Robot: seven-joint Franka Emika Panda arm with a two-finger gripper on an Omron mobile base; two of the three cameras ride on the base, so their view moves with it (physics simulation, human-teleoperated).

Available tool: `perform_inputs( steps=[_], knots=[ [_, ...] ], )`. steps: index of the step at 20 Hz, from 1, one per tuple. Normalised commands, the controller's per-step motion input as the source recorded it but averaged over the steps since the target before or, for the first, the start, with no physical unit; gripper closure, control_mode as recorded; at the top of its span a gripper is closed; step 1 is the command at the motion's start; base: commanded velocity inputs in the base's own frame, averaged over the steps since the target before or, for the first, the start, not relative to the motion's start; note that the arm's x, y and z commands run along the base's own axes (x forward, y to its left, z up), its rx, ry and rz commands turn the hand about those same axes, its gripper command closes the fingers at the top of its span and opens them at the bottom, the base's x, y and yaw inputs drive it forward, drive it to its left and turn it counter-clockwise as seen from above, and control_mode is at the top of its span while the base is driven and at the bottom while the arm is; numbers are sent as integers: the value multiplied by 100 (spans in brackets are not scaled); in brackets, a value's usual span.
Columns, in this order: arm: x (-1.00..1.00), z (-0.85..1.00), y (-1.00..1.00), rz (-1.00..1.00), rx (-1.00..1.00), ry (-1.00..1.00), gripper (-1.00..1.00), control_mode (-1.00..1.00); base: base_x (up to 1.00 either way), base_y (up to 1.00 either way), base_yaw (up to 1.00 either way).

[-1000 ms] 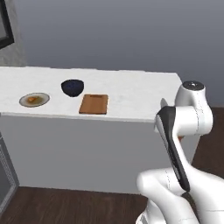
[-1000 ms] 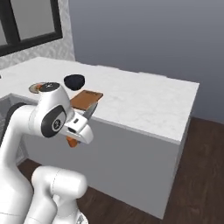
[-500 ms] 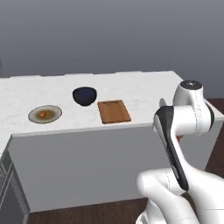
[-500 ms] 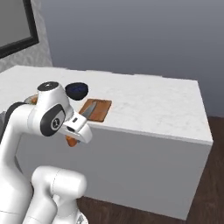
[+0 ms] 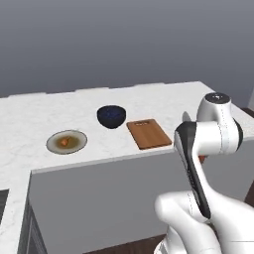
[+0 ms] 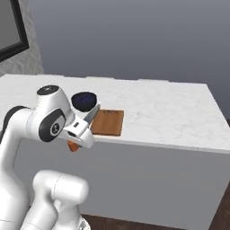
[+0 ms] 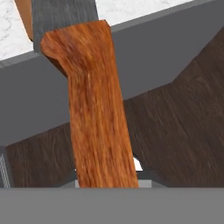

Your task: Pick up the knife from the drawer and place it on the cutting board. Then place the meat from the plate to the cutting board.

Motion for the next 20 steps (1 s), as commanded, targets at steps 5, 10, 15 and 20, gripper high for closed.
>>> perform_inputs(
  steps=[5,10,15,20],
  knots=[
    [0,0,0,0,0,0,100,100,59,5,-1],
    [0,0,0,0,0,0,100,100,43,27,-1],
    [0,0,0,0,0,0,100,100,35,60,0],
    [0,0,0,0,0,0,100,100,51,49,-5]
  ],
)
